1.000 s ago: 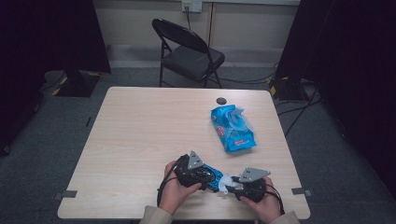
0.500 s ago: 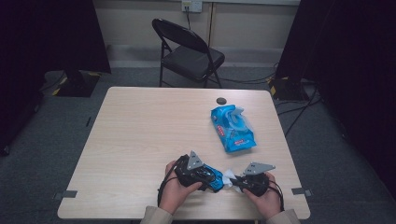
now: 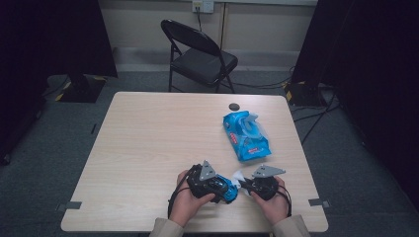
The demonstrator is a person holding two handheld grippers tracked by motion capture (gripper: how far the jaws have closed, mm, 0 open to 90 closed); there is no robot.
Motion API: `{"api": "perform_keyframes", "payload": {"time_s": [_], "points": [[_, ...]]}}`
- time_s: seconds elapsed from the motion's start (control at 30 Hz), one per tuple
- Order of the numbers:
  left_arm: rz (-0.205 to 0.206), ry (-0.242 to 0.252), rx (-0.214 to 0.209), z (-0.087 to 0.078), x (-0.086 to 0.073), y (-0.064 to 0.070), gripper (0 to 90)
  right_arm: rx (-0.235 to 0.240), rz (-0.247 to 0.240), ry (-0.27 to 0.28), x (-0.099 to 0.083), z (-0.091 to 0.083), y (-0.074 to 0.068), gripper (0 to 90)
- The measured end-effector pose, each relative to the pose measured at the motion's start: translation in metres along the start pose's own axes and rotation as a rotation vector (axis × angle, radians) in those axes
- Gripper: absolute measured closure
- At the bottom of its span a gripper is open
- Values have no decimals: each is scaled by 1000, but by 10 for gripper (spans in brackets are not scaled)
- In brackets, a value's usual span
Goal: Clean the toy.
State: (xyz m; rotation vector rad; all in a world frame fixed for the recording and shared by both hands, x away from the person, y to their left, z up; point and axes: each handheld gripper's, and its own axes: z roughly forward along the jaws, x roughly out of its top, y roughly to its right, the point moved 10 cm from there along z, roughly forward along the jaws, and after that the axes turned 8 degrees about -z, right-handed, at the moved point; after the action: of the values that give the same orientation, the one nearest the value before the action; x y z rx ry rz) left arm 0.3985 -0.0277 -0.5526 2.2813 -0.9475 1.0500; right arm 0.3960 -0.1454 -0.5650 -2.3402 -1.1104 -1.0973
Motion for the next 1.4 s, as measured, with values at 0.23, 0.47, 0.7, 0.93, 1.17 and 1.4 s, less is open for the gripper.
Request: {"api": "perform_keyframes", "payload": {"time_s": [0.23, 0.47, 0.7, 0.93, 1.17, 1.4], "points": [[6, 4, 9, 2, 0, 3, 108, 43, -17, -15, -3, -2, -8, 834], [1, 2, 10, 2, 0, 3, 107, 91, -34, -15, -10, -11, -18, 835], [3, 11, 9, 2, 0, 3, 108, 109, -54, -27, -15, -17, -31, 837], [2, 13, 9, 2, 0, 3, 108, 134, -50, -33, -18, -22, -41, 839], [4, 6, 15, 2, 0, 3, 108, 141, -69, -38, -18, -22, -51, 841], [10, 9, 19, 2, 0, 3, 110, 163, -129, -41, -13, -17, -74, 840]]}}
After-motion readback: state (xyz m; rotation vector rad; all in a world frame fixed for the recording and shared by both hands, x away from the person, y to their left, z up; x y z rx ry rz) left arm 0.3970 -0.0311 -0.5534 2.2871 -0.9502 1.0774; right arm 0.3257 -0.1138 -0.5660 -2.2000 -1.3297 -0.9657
